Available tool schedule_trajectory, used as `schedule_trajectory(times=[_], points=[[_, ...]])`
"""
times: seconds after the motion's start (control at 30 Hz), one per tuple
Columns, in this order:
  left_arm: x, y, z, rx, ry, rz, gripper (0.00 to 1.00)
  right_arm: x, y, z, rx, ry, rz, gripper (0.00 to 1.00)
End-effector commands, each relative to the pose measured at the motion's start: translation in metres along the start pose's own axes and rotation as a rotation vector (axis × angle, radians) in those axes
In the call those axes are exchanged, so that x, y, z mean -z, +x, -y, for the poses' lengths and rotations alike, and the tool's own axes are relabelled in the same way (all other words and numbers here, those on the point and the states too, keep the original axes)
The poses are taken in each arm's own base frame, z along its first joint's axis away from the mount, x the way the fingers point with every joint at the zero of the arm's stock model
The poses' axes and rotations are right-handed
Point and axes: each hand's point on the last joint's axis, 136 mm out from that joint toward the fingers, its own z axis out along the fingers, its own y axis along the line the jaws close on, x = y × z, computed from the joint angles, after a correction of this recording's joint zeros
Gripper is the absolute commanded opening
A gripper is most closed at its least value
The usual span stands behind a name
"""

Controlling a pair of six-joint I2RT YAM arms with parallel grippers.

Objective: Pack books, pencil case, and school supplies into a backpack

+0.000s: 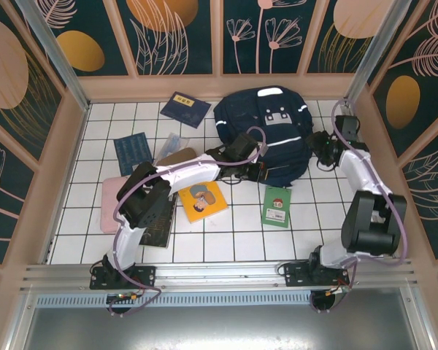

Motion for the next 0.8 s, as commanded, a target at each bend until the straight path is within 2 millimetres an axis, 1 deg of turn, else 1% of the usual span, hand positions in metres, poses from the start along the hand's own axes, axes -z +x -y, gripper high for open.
schedule_trajectory(times=[0.0, 0.07, 0.17, 0.27, 0.4, 0.57, 0.67, 0.7, 0.77], points=[[0.003, -0.015, 0.021, -0.013, 0.076, 0.025, 0.00, 0.004, 0.050, -0.005, -0.090, -0.061, -0.115, 0.51], [0.002, -0.013, 0.021, -0.014, 0.079, 0.023, 0.00, 0.005, 0.077, -0.008, -0.105, -0.059, -0.148, 0.50], [0.000, -0.009, 0.020, -0.011, 0.088, 0.017, 0.00, 0.005, 0.108, -0.019, -0.109, -0.077, -0.186, 0.48], [-0.001, -0.007, 0.020, -0.011, 0.094, 0.014, 0.00, 0.000, 0.126, -0.026, -0.140, -0.098, -0.224, 0.45], [-0.001, -0.004, 0.020, -0.010, 0.101, 0.013, 0.00, -0.012, 0.133, -0.025, -0.147, -0.071, -0.244, 0.45], [0.000, -0.002, 0.019, -0.011, 0.098, 0.013, 0.00, -0.024, 0.127, -0.029, -0.145, -0.055, -0.231, 0.45], [0.000, 0.000, 0.017, -0.008, 0.088, 0.013, 0.00, -0.032, 0.128, -0.027, -0.142, -0.039, -0.240, 0.37], [0.001, 0.000, 0.016, -0.009, 0.082, 0.013, 0.00, -0.035, 0.129, -0.025, -0.139, -0.028, -0.242, 0.30], [0.003, 0.000, 0.012, -0.012, 0.056, 0.012, 0.00, -0.037, 0.128, -0.019, -0.127, -0.004, -0.235, 0.10]])
